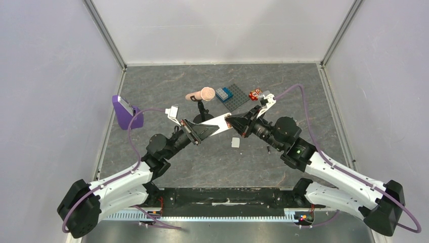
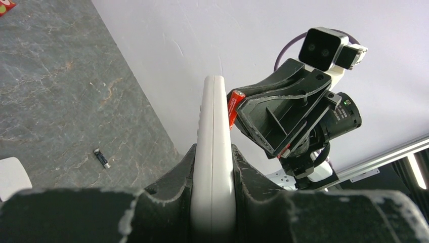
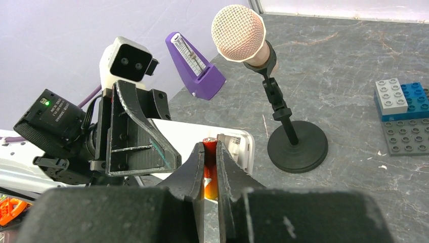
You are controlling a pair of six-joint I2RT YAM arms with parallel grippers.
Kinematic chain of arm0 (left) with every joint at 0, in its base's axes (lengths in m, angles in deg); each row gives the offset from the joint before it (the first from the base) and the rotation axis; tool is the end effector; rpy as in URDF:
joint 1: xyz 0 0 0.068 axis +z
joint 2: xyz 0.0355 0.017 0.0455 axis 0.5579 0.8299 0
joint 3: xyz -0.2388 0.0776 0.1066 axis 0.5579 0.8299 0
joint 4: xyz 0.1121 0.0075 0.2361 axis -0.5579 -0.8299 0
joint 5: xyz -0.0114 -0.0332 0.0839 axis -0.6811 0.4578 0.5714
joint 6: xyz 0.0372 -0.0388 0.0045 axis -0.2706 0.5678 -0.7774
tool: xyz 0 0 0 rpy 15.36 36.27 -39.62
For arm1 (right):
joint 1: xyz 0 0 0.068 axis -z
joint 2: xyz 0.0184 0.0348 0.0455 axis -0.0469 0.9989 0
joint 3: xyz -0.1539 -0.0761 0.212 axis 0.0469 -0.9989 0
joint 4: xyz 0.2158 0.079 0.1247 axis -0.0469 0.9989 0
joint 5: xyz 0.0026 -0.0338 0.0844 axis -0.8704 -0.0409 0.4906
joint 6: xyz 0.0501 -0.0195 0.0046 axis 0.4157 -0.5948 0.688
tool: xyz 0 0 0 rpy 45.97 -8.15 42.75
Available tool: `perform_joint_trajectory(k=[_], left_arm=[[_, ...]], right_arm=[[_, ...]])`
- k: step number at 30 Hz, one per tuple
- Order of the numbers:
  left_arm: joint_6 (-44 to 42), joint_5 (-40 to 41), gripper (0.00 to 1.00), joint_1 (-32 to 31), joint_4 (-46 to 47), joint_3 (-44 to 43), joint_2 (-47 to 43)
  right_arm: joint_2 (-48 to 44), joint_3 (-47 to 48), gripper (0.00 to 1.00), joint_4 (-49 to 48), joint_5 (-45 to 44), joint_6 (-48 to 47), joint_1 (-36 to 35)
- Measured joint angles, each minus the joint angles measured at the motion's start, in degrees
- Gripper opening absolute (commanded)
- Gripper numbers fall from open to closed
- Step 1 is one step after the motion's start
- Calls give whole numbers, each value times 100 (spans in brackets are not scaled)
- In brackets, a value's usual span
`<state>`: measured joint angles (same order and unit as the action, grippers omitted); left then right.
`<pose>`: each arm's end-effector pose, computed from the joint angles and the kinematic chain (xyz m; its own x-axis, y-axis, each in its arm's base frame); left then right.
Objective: Load the batteries into the remote control
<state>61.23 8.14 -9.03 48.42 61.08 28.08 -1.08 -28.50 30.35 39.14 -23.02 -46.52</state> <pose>0.1420 -0.1411 0.2629 -0.6569 -0.6164 -0.4342 0.4906 0.0878 -0.8669 0.1433 0.1673 0.3376 -0.3669 0.3579 -0.8587 -0.6795 0.5273 0.5101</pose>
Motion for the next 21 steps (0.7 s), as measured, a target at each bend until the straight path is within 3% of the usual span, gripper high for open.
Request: perform_joint_trajectory(k=[21], left_arm=[[48, 138, 2, 0, 15, 409, -310]], right_arm=[[286, 57, 9, -306, -396, -260, -208]])
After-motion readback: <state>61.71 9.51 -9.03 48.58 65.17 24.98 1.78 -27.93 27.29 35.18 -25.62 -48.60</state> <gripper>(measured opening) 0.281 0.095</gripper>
